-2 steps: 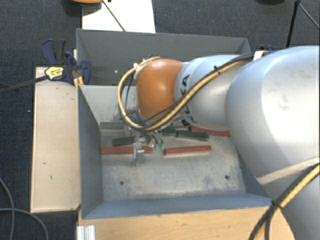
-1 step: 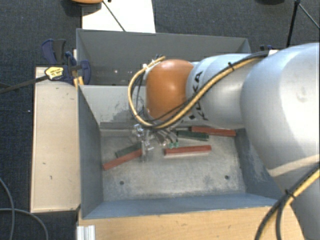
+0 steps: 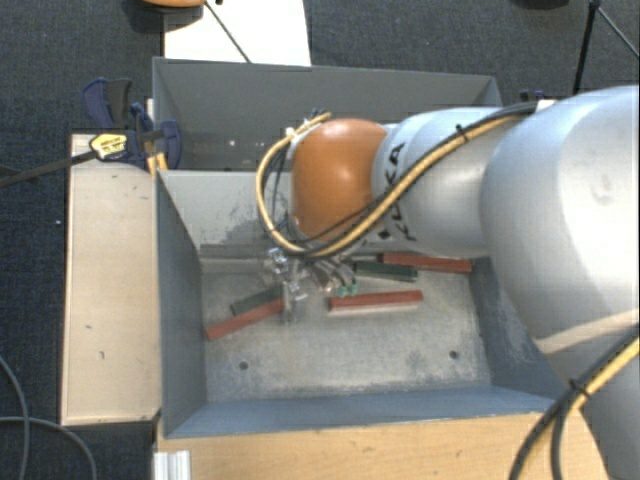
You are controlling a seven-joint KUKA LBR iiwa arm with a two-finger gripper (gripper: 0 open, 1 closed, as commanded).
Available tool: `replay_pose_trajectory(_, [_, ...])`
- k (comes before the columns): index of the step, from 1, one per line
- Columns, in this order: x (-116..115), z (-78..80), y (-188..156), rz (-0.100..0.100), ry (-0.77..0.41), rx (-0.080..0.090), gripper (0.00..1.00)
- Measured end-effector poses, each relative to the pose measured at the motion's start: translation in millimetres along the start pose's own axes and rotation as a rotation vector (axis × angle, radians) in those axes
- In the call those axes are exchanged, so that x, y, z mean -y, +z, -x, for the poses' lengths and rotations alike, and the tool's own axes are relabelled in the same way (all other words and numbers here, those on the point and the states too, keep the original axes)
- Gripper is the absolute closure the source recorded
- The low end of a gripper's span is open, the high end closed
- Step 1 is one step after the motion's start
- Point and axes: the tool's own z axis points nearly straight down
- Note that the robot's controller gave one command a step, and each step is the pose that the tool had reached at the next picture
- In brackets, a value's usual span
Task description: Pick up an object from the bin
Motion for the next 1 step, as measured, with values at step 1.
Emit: replay_pose_trajectory(1, [-5.1,-11.1,-141.9,0.0,0.008,0.0,1.0])
